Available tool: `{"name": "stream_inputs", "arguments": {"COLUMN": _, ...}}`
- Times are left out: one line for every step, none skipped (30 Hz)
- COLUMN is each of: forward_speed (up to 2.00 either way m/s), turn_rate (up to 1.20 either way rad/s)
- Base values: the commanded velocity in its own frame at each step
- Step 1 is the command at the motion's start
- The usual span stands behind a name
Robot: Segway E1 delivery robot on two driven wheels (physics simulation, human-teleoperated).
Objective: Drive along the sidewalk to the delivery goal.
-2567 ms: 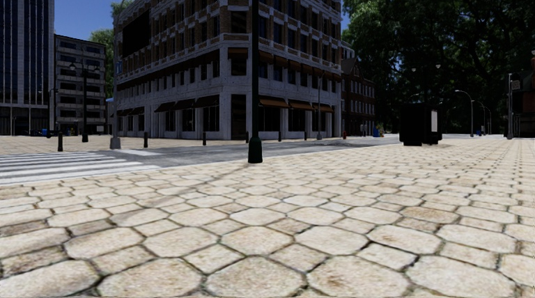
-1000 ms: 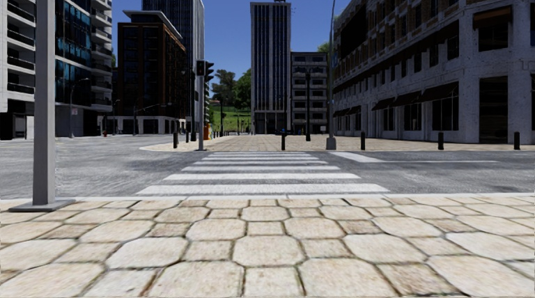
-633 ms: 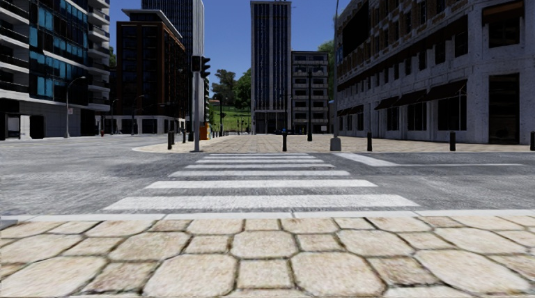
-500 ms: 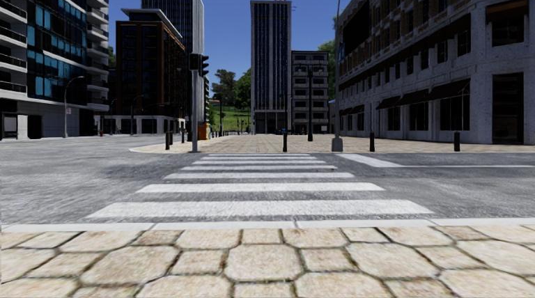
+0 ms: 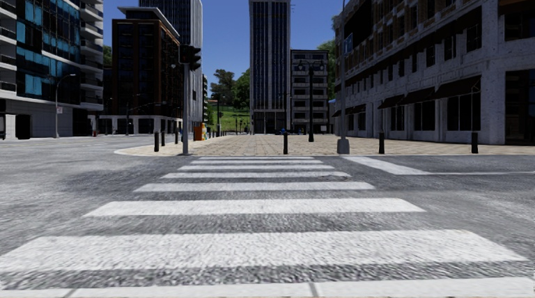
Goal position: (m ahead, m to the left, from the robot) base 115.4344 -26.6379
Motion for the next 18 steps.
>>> {"name": "stream_inputs", "arguments": {"forward_speed": 1.91, "turn_rate": 0.37}}
{"name": "stream_inputs", "arguments": {"forward_speed": 1.91, "turn_rate": 0.37}}
{"name": "stream_inputs", "arguments": {"forward_speed": 1.91, "turn_rate": 0.37}}
{"name": "stream_inputs", "arguments": {"forward_speed": 1.91, "turn_rate": 0.37}}
{"name": "stream_inputs", "arguments": {"forward_speed": 1.91, "turn_rate": 0.37}}
{"name": "stream_inputs", "arguments": {"forward_speed": 1.91, "turn_rate": 0.37}}
{"name": "stream_inputs", "arguments": {"forward_speed": 1.91, "turn_rate": 0.37}}
{"name": "stream_inputs", "arguments": {"forward_speed": 1.91, "turn_rate": 0.36}}
{"name": "stream_inputs", "arguments": {"forward_speed": 1.91, "turn_rate": 0.23}}
{"name": "stream_inputs", "arguments": {"forward_speed": 1.91, "turn_rate": 0.23}}
{"name": "stream_inputs", "arguments": {"forward_speed": 1.91, "turn_rate": 0.16}}
{"name": "stream_inputs", "arguments": {"forward_speed": 1.91, "turn_rate": 0.14}}
{"name": "stream_inputs", "arguments": {"forward_speed": 1.91, "turn_rate": 0.14}}
{"name": "stream_inputs", "arguments": {"forward_speed": 1.91, "turn_rate": 0.14}}
{"name": "stream_inputs", "arguments": {"forward_speed": 1.91, "turn_rate": 0.14}}
{"name": "stream_inputs", "arguments": {"forward_speed": 1.91, "turn_rate": 0.14}}
{"name": "stream_inputs", "arguments": {"forward_speed": 1.91, "turn_rate": 0.14}}
{"name": "stream_inputs", "arguments": {"forward_speed": 1.91, "turn_rate": 0.14}}
